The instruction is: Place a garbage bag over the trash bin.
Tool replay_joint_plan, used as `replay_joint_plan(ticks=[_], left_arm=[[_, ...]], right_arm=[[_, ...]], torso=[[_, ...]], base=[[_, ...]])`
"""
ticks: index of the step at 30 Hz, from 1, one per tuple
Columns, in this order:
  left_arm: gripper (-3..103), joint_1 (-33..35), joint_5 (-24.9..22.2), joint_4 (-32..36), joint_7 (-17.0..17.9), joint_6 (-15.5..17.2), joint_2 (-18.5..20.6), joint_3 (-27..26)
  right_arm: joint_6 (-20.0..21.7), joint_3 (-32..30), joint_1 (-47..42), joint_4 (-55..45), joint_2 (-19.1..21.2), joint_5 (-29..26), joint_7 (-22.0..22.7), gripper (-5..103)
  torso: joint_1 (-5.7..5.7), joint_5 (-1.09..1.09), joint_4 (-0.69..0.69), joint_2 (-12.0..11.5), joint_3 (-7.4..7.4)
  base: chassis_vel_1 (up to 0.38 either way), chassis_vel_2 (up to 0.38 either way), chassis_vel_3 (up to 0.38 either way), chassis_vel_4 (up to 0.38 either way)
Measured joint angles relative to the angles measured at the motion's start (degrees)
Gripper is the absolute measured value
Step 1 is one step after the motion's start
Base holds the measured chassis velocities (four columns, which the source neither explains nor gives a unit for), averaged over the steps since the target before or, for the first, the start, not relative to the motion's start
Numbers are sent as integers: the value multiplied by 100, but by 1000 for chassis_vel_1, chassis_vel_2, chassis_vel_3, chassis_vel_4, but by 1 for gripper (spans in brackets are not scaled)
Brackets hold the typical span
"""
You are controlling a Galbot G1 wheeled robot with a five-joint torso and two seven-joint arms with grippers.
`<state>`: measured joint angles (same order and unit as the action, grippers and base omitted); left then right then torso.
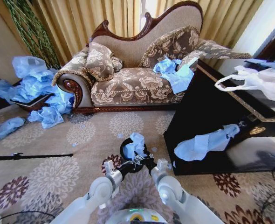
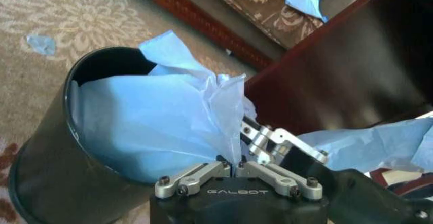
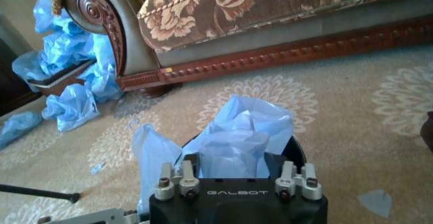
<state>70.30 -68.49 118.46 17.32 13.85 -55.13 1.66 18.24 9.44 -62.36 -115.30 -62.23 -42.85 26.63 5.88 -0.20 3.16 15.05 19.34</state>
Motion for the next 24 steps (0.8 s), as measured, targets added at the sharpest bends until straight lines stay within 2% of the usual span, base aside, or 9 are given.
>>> replay_joint_plan(ticks=[1, 3, 6, 7, 9, 11, 17, 23, 24], left_arm=[[0, 0, 0, 0, 0, 0, 0, 0], [0, 1, 23, -1, -9, -26, -16, 8], [0, 1, 63, -27, -12, -61, -43, 34], [0, 1, 63, -27, -12, -61, -43, 34], [0, 1, 125, -60, -9, -103, -73, 66], [0, 1, 134, -63, -7, -111, -80, 73], [0, -21, 227, -92, 66, -189, -107, 118], [-2, 22, 509, -122, 200, -301, -117, 143], [2, 51, 559, -121, 227, -315, -111, 140]], right_arm=[[0, 0, 0, 0, 0, 0, 0, 61], [21, 18, 32, 10, 1, -14, 57, 49], [22, 19, 4, 8, 20, -1, 90, 39], [22, 19, 4, 8, 20, -1, 90, 39], [-24, 0, -48, -3, 25, 39, 121, 28], [-33, -9, -62, -8, 26, 50, 121, 28], [-161, -48, -150, 5, -10, 194, 142, 2], [-270, -101, -216, 3, -28, 388, 163, 0], [-301, -118, -227, 4, -32, 449, 163, 0]], torso=[[0, 0, 0, 0, 0], [0, 0, 0, 0, 0], [0, 0, 0, 0, 0], [0, 0, 0, 0, 0], [0, 0, 0, 0, 0], [0, 0, 0, 0, 0], [0, 0, 0, 0, 0], [0, 0, 1, 0, 0], [0, 0, 0, 0, 0]], base=[[0, 0, 0, 0], [0, 0, 0, 0], [0, 0, 0, 0], [0, 0, 0, 0], [0, 0, 0, 0], [0, 0, 0, 0], [0, 0, 0, 0], [0, 0, 0, 0], [0, 0, 0, 0]])
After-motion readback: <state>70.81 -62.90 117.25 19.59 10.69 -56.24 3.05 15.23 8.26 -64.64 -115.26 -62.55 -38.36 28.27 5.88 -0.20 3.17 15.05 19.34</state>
